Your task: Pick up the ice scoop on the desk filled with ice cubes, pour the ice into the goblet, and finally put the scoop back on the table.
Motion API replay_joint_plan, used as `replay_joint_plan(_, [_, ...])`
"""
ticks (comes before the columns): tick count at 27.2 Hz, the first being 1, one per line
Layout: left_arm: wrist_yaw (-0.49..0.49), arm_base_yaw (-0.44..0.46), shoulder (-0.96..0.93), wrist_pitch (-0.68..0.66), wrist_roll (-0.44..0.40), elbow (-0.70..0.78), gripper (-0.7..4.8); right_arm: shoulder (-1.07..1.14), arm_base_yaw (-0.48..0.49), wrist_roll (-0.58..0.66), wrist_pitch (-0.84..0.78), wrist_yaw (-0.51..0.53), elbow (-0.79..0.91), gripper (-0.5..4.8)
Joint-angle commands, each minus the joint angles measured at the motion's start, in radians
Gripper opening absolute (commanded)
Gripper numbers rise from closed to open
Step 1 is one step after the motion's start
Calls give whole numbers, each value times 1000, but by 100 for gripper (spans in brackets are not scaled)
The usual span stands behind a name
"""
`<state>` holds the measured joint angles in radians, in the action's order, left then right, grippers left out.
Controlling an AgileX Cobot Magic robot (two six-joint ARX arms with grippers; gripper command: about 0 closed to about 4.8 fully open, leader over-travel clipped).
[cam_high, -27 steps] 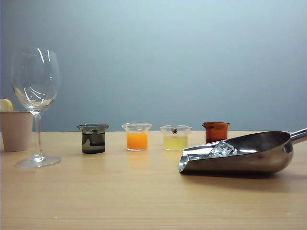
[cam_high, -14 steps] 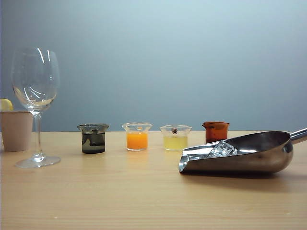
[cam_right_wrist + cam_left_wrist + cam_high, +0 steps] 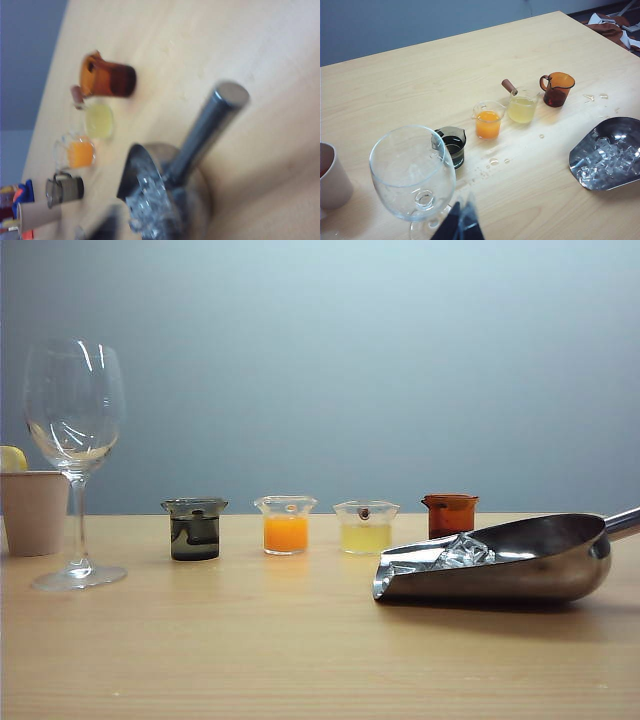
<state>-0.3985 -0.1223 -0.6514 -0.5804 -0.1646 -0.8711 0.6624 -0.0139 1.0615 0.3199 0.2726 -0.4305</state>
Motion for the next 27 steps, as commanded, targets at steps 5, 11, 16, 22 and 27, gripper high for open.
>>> replay_joint_plan(5, [-6, -1, 2, 14, -3, -7, -5, -2, 0, 5, 13, 38, -4, 378])
replay_joint_plan(11, [-7, -1, 2, 14, -3, -7, -5, 0, 5, 7, -19, -5, 27, 377])
replay_joint_plan(16, [-7, -1, 2, 14, -3, -7, -5, 0, 21, 47, -153, 17, 119, 376])
replay_joint_plan(22, [-8, -1, 2, 14, -3, -7, -5, 0, 38, 64, -260, 18, 188, 364])
replay_joint_plan(27, [-8, -1, 2, 14, -3, -7, -5, 40, 38, 63, -336, 17, 208, 343])
